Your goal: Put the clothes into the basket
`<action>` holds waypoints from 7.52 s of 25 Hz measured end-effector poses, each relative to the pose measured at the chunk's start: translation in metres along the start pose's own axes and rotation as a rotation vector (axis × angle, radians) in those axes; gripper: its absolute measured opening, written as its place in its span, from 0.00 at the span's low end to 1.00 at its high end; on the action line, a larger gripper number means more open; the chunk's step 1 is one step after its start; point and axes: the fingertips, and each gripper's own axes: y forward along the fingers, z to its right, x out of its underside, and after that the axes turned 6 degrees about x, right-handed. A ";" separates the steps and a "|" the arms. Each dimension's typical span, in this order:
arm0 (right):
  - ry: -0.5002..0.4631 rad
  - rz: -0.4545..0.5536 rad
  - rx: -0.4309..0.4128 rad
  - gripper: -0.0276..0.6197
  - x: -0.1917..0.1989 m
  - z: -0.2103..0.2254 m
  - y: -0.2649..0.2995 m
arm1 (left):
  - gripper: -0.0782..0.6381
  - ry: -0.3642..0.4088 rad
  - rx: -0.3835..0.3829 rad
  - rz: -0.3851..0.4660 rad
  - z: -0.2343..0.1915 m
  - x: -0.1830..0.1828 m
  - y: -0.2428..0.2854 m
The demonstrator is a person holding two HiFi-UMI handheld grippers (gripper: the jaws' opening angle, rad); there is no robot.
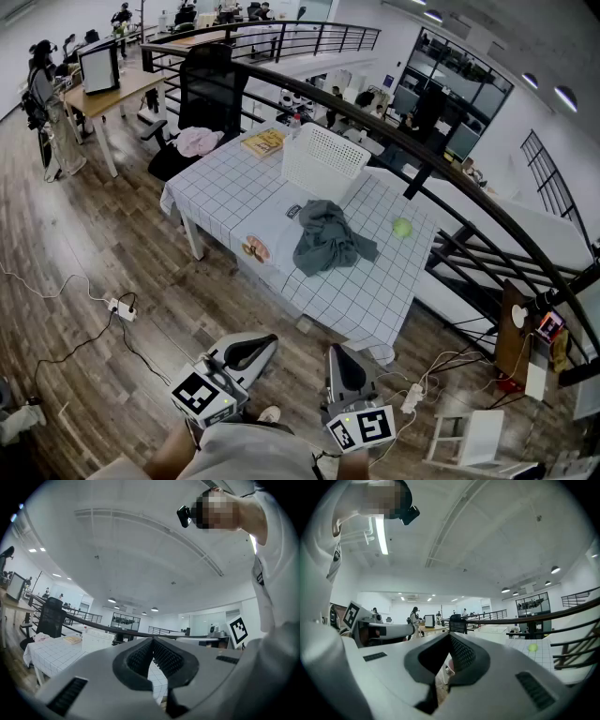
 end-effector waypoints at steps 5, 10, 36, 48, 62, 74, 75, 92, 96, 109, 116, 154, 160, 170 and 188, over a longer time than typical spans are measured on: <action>0.001 -0.004 0.000 0.07 0.001 0.009 -0.009 | 0.12 0.002 0.002 -0.010 0.011 0.002 0.009; 0.053 0.034 0.001 0.07 -0.006 0.024 -0.021 | 0.12 0.004 -0.003 -0.012 0.024 0.003 0.021; -0.033 0.025 0.049 0.07 -0.006 0.049 0.048 | 0.12 -0.016 0.003 0.012 -0.035 -0.002 0.057; -0.062 -0.003 0.083 0.07 -0.005 0.035 0.111 | 0.12 -0.036 0.039 0.039 -0.100 -0.014 0.059; -0.062 -0.049 0.067 0.07 0.005 0.041 0.157 | 0.12 -0.066 0.006 0.039 -0.148 -0.011 0.069; -0.040 -0.047 0.003 0.07 0.009 0.089 0.214 | 0.12 -0.043 -0.039 0.008 -0.184 -0.011 0.128; -0.038 -0.047 -0.002 0.07 0.009 0.094 0.218 | 0.12 -0.041 -0.042 0.007 -0.186 -0.011 0.134; -0.032 -0.026 -0.107 0.07 0.004 0.146 0.261 | 0.12 -0.008 -0.137 0.004 -0.209 -0.017 0.191; -0.027 -0.031 -0.107 0.07 0.007 0.155 0.268 | 0.12 -0.008 -0.141 0.000 -0.215 -0.016 0.199; -0.045 -0.046 -0.064 0.07 0.011 0.177 0.308 | 0.12 -0.015 -0.088 0.002 -0.254 -0.016 0.235; -0.057 -0.065 -0.020 0.07 0.018 0.192 0.348 | 0.12 -0.030 -0.041 -0.018 -0.295 -0.010 0.262; -0.210 -0.640 0.142 0.38 0.184 0.291 0.436 | 0.12 -0.100 0.218 -0.186 -0.394 0.057 0.358; -0.205 -0.777 0.073 0.49 0.238 0.298 0.429 | 0.12 -0.109 0.207 -0.243 -0.391 0.078 0.369; -0.155 -0.931 -0.014 0.64 0.314 0.302 0.426 | 0.12 -0.136 0.213 -0.313 -0.379 0.105 0.379; -0.266 -1.015 -0.145 0.81 0.374 0.276 0.442 | 0.12 -0.159 0.172 -0.362 -0.382 0.122 0.381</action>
